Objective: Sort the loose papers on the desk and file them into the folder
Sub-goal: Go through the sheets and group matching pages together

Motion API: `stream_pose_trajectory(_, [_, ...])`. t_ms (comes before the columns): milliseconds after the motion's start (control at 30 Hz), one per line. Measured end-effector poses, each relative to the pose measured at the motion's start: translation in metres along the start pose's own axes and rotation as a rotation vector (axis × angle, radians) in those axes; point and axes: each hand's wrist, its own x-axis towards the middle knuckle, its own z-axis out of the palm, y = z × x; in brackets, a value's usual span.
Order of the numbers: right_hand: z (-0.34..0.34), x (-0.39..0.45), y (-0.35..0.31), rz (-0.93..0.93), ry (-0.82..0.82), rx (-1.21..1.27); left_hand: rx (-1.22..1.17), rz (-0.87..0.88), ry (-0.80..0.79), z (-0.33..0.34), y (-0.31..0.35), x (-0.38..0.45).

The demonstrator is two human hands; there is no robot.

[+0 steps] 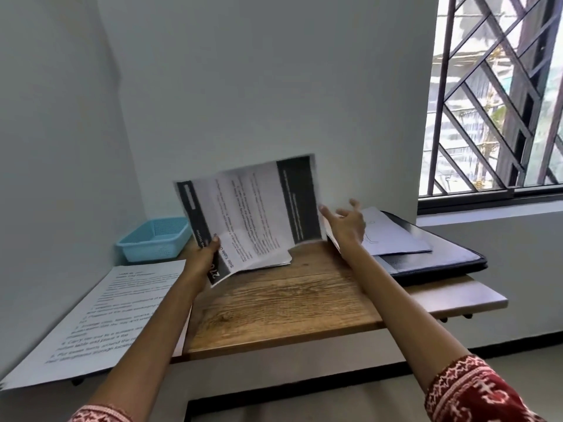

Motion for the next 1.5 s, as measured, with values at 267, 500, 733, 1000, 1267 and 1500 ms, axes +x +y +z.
stream_pose_trajectory(267, [0.058, -0.034, 0.001, 0.441, -0.545, 0.658, -0.296, -0.226, -0.068, 0.054, -0.016, -0.035])
stream_pose_trajectory(500, [0.043, -0.016, -0.008, 0.370, -0.507, 0.638, -0.212, -0.032, -0.011, 0.008, 0.004, -0.021])
stream_pose_trajectory(733, [0.030, -0.017, -0.017, 0.093, -0.594, 0.566, 0.292, 0.084, -0.264, -0.015, 0.054, -0.004])
stream_pose_trajectory(1000, [0.032, -0.021, -0.040, -0.151, -0.608, 0.294, 0.144, 0.280, -0.163, 0.011, 0.078, -0.005])
stream_pose_trajectory(1267, [0.034, -0.045, 0.004, -0.080, -0.618, 0.337, 0.101, 0.192, -0.140, 0.006, -0.003, -0.024])
stream_pose_trajectory(1500, [0.030, -0.026, -0.011, -0.032, -0.671, 0.282, 0.307, 0.099, -0.243, -0.003, 0.023, 0.005])
